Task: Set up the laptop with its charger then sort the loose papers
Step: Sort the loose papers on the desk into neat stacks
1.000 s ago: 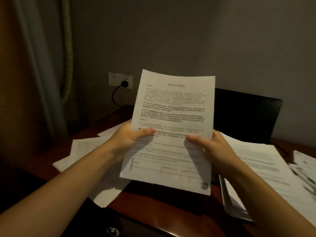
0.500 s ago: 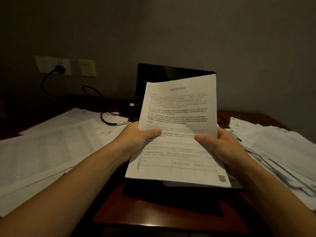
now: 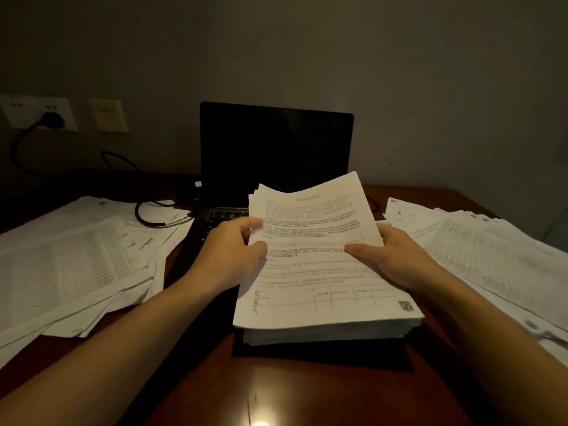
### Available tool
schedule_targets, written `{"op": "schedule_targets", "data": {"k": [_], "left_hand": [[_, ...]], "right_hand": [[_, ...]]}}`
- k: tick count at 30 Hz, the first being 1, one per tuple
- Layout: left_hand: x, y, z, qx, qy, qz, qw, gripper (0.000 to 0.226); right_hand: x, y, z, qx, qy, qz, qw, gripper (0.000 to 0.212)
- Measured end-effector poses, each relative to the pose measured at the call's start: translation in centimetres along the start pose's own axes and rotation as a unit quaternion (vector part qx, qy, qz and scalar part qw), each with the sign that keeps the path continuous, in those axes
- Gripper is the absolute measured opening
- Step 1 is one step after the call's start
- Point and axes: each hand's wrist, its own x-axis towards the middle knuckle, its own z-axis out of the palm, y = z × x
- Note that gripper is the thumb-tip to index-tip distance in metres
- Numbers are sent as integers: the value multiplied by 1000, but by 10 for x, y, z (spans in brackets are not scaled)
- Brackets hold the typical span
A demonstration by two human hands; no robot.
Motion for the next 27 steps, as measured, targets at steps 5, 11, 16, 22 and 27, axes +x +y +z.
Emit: {"op": "schedule_targets", "data": {"k": [5,11,16,22,27], "left_hand": [[0,-8,3,102,-3,34,994,45],[-3,-5,8,233,-11,67,970,42],[-1,-5,14,296,-5,65,953,40],[-1,-5,15,344,0,79,936,46],[-11,-4,9,310,-46,54,948,58]], "right_hand": [[13,6,3,-36,37,-14,999,50],[12,15,3,-116,99,-32,988,60],[6,18,11,-325,87,-27,941,41],[2,17,16,-353,89,-23,931,42],[2,3,24,-347,78,-71,932,49]]}}
